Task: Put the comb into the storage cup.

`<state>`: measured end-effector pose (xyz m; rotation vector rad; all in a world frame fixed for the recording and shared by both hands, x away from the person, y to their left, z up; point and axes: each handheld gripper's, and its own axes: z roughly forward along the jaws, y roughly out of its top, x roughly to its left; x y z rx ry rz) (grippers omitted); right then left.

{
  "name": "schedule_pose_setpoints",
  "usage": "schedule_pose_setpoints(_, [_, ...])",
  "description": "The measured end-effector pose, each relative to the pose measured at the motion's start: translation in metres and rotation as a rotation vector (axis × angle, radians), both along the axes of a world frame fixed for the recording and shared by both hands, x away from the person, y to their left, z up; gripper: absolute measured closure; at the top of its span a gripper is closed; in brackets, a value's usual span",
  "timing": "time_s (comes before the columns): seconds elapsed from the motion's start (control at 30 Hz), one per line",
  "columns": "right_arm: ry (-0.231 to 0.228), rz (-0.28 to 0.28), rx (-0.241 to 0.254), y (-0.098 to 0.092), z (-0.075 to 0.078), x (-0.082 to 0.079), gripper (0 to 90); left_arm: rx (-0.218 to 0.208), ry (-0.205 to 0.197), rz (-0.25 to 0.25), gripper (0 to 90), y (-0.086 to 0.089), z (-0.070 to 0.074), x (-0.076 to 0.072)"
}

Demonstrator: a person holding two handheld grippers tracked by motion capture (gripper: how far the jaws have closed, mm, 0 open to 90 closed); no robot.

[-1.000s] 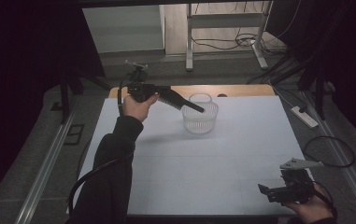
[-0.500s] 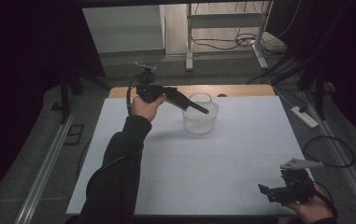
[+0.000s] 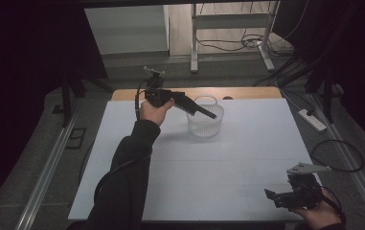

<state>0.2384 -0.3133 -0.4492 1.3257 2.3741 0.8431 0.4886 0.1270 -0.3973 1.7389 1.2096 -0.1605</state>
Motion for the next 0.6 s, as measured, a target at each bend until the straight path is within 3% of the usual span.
schedule_pose_setpoints(0.6, [0.002,0.006,-0.009,0.001,0.0,0.0,2.1,0.017,0.007,0.007,83.9,-0.013,-0.012,0.006])
